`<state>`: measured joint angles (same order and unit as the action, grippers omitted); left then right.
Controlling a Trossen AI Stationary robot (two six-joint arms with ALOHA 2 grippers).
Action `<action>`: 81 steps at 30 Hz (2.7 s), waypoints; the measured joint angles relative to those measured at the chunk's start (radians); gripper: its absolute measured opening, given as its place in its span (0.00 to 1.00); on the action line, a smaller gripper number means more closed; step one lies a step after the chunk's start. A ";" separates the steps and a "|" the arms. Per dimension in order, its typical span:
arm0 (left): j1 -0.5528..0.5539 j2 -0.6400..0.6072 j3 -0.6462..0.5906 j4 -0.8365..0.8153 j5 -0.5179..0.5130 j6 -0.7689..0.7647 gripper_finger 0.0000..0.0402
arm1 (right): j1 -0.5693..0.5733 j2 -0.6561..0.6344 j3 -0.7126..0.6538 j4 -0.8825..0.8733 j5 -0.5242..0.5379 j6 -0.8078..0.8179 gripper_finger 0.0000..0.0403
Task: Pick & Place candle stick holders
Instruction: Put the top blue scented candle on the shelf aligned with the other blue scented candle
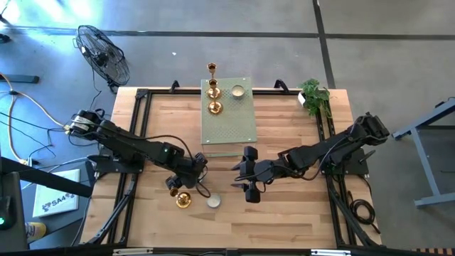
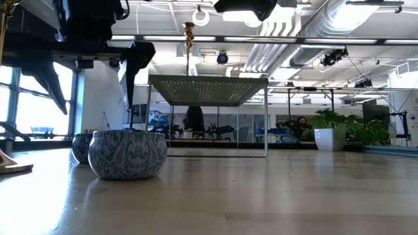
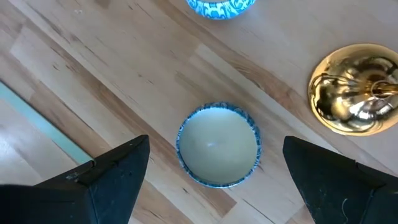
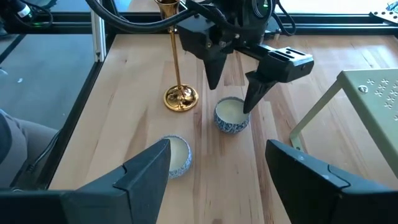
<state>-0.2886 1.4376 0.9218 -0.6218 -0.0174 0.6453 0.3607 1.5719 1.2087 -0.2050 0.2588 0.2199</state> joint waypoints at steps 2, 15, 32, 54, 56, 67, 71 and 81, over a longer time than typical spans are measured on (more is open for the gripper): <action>0.000 0.000 0.000 0.000 0.002 0.003 0.90 | 0.000 0.000 0.000 0.000 0.000 0.000 0.64; 0.000 0.000 0.000 0.025 -0.009 -0.049 0.90 | 0.000 0.000 0.000 0.007 0.000 0.030 0.64; 0.000 0.000 0.000 0.013 0.003 -0.145 0.90 | 0.000 0.000 0.000 0.007 0.000 0.061 0.64; 0.000 0.102 0.000 0.022 0.007 -0.179 0.90 | 0.000 0.000 0.000 0.017 -0.004 0.068 0.64; 0.001 0.103 0.000 0.022 0.007 -0.179 0.90 | 0.000 0.000 0.000 0.017 -0.004 0.068 0.64; 0.001 0.134 0.000 0.027 0.015 -0.171 0.90 | 0.000 0.000 0.000 0.026 -0.004 0.069 0.64; 0.013 0.134 0.000 0.022 0.036 -0.171 0.90 | 0.000 0.000 0.000 0.028 -0.004 0.069 0.64; 0.068 0.156 -0.001 0.018 0.111 -0.170 0.90 | 0.000 0.000 0.000 0.029 -0.004 0.068 0.64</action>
<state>-0.2203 1.5940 0.9211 -0.6039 0.0938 0.4751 0.3607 1.5719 1.2087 -0.1761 0.2546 0.2882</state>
